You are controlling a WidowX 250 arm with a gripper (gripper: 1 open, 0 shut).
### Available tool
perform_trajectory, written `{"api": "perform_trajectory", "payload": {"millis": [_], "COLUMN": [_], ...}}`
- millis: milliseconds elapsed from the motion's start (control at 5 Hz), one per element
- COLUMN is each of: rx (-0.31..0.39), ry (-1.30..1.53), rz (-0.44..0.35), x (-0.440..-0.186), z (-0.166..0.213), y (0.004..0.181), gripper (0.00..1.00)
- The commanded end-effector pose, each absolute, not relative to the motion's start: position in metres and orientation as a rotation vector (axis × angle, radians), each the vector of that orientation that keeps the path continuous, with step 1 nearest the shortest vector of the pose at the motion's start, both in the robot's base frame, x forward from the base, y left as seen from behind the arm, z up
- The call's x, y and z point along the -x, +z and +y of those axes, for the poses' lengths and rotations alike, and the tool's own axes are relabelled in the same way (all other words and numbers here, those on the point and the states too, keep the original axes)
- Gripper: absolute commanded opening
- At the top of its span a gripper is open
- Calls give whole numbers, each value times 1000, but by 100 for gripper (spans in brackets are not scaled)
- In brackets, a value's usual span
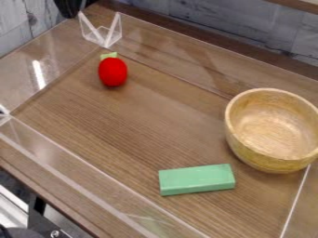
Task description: Move the red fruit to the left side of the table
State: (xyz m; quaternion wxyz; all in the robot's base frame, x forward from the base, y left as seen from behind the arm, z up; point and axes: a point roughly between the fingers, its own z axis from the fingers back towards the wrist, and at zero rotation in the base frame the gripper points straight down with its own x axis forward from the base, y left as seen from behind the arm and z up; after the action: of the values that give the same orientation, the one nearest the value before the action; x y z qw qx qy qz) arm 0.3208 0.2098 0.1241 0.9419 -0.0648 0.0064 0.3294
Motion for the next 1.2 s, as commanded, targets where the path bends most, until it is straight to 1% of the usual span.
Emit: {"api": "perform_trajectory", "payload": {"millis": [0,400,800,1000], "rx": [101,84,70,64], "ry": [723,745,799,782], "rz": [-51,-54,-60,-58], "x": [-323,-316,-311,-309], "z": [208,210,212,213], "y": [147,123,119,95], "gripper": [0,0,0,0]}}
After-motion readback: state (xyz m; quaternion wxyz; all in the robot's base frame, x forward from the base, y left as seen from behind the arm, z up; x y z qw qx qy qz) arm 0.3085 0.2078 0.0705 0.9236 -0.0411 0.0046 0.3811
